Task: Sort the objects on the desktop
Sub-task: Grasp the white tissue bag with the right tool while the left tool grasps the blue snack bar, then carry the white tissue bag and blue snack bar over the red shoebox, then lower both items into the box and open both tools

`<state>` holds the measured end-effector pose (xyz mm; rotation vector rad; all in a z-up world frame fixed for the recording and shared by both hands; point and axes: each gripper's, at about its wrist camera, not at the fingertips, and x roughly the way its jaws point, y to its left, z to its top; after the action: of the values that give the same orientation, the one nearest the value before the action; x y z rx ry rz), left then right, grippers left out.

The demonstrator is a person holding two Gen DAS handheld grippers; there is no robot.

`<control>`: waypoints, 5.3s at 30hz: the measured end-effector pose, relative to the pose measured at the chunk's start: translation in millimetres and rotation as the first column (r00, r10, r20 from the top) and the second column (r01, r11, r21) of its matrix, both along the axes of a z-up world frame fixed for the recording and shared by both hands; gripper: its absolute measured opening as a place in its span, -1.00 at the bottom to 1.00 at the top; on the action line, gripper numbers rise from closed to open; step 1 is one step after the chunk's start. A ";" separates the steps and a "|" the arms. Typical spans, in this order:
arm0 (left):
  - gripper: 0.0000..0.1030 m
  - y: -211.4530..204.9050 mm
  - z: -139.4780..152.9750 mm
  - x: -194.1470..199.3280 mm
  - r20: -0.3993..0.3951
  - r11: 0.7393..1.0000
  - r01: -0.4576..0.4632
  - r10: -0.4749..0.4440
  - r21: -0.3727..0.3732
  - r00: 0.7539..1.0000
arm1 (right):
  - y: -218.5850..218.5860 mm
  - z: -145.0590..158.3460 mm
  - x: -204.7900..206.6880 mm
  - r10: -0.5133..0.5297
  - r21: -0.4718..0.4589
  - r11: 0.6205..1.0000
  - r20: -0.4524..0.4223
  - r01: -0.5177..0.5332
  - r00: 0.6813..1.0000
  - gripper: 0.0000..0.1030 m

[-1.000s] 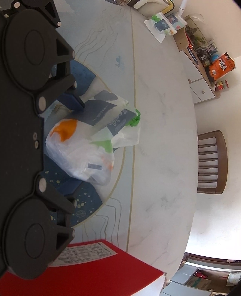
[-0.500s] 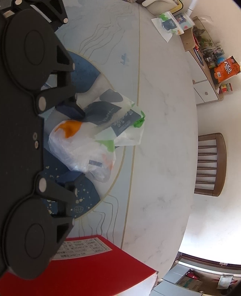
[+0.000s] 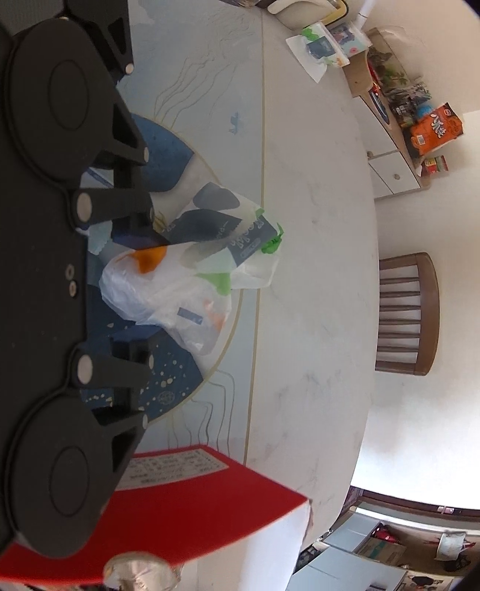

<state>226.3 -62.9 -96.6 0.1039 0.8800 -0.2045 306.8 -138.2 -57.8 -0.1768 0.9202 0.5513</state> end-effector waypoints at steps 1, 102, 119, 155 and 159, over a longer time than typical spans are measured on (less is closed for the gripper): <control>-0.27 1.5 0.4 0.3 0.000 1.000 -0.005 0.005 -0.003 1.000 | -1.2 1.4 -1.1 -0.005 0.002 1.000 0.002 0.005 1.000 -0.24; -0.31 -201.9 87.0 138.7 0.037 0.974 0.225 -0.225 0.011 0.974 | -282.7 39.9 20.6 -0.432 0.016 0.902 0.033 0.432 0.901 -0.23; -0.31 -212.5 57.3 161.3 -0.100 0.983 0.181 -0.178 0.027 0.979 | -268.2 23.8 26.1 -0.371 -0.099 0.921 0.067 0.376 0.926 -0.12; 0.27 -167.0 109.9 108.9 0.014 0.964 0.235 -0.235 -0.120 0.972 | -241.1 69.9 -19.4 -0.350 -0.042 0.933 0.118 0.357 0.929 0.25; 0.27 -160.0 112.8 99.2 0.020 0.960 0.246 -0.246 -0.131 0.969 | -238.4 78.1 -29.3 -0.347 -0.014 0.936 0.126 0.351 0.929 0.25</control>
<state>325.5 -222.9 16.2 0.0898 0.8469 -0.4949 277.4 -376.6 20.3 -0.0747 0.8191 0.1903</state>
